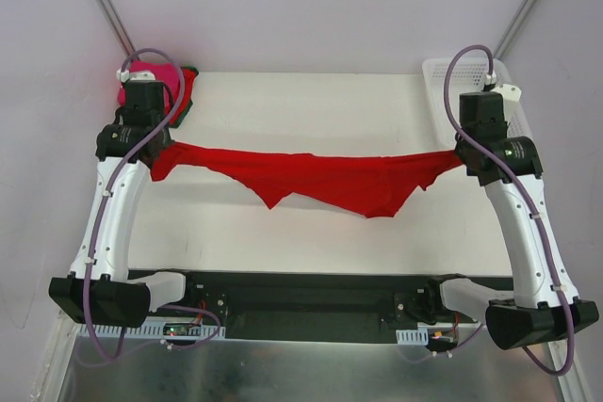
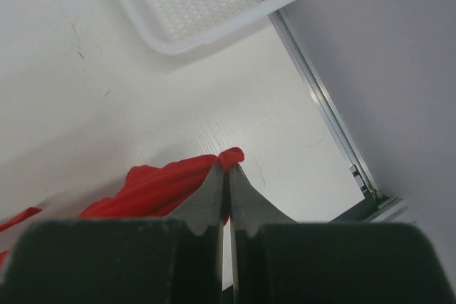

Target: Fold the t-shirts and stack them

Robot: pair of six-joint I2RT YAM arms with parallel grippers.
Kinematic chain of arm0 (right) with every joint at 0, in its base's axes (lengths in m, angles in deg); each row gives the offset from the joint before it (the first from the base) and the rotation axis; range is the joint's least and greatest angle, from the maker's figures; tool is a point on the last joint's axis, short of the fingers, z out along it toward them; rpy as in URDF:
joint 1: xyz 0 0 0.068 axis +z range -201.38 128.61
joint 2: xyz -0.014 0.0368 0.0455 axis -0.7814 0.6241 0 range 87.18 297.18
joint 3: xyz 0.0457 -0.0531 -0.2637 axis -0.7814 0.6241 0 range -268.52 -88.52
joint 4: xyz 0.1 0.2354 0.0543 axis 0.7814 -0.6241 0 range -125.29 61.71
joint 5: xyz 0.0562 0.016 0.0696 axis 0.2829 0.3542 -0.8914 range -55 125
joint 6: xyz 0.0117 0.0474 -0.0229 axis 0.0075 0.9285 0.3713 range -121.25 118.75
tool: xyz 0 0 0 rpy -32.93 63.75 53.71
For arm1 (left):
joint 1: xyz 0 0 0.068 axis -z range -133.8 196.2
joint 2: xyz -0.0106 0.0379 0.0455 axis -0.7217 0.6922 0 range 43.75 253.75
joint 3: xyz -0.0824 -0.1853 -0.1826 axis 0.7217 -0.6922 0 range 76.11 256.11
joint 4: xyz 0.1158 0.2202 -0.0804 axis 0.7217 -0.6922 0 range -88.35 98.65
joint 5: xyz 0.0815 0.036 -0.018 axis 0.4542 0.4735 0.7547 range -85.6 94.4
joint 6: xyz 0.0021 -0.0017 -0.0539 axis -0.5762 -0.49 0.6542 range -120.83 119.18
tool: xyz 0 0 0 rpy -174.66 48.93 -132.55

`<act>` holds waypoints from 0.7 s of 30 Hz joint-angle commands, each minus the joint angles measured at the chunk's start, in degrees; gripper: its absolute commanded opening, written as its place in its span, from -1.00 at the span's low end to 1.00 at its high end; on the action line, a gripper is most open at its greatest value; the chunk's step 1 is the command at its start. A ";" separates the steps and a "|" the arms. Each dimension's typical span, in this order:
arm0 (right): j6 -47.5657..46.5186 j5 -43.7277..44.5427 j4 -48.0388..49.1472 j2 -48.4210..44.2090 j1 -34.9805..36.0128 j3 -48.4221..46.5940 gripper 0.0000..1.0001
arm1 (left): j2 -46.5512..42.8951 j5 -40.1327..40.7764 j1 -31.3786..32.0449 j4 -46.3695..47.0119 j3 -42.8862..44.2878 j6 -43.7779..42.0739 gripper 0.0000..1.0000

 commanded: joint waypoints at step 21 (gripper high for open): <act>6.08 -16.21 2.18 -7.99 1.03 10.62 -0.97 | -1.89 -16.99 -1.27 2.09 -3.63 6.21 -1.00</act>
